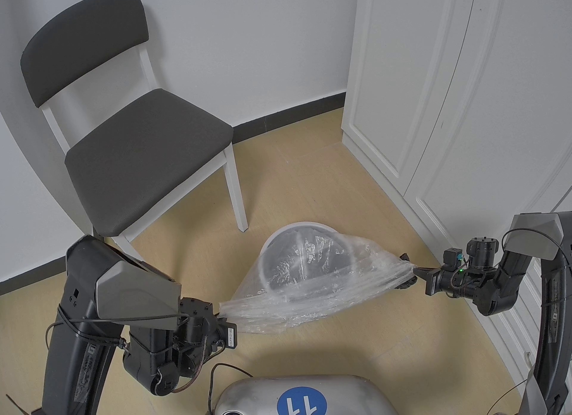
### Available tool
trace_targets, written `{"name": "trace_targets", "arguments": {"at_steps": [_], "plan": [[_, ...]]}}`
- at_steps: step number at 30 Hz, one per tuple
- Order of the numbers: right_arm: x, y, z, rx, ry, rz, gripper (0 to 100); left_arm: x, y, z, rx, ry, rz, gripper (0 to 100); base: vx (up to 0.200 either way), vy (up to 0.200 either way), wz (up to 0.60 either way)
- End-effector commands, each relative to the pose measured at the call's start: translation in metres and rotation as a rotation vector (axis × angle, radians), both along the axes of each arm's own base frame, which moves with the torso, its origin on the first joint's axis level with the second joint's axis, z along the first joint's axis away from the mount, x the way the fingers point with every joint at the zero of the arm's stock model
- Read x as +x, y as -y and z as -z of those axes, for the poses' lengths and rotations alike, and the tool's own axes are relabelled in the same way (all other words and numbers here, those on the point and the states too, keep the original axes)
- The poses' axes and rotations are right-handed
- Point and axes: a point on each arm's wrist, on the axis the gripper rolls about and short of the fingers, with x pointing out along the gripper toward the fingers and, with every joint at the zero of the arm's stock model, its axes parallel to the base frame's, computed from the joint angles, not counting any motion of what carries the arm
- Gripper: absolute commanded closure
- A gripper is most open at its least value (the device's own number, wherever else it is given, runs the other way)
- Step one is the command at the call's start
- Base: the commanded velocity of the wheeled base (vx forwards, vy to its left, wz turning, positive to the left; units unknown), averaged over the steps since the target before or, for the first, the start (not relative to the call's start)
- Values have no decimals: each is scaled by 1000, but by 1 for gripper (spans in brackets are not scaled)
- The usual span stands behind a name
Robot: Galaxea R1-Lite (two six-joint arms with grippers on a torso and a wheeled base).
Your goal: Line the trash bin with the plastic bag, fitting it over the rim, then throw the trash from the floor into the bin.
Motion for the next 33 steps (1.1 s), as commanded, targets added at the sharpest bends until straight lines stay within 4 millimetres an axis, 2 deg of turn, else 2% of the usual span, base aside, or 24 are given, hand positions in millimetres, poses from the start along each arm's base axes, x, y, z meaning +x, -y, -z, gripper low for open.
{"name": "trace_targets", "arguments": {"at_steps": [1,6,10,13,14,19,23,27,33], "plan": [[6,-8,-10,56,12,13,100,12,6,-3,-34,45,-8,100,0,0,0],[14,-20,-22,173,-10,53,100,19,11,1,-30,37,-5,100,0,0,0],[27,-32,-22,203,-17,146,100,27,13,4,-42,31,-30,100,0,0,0],[29,-35,-22,209,-25,161,100,29,12,3,-47,31,-35,100,0,0,0],[38,-46,-24,234,-51,212,100,35,11,1,-58,35,-54,100,0,0,0],[52,-58,-35,319,-41,293,100,50,9,-4,-91,53,-98,100,0,0,0],[58,-67,-45,405,-29,319,100,60,7,-11,-122,67,-140,100,0,0,0],[61,-77,-65,479,9,342,100,72,4,-30,-185,92,-190,100,0,0,0],[71,-83,-80,553,59,403,100,76,2,-44,-225,109,-212,100,0,0,0]]}}
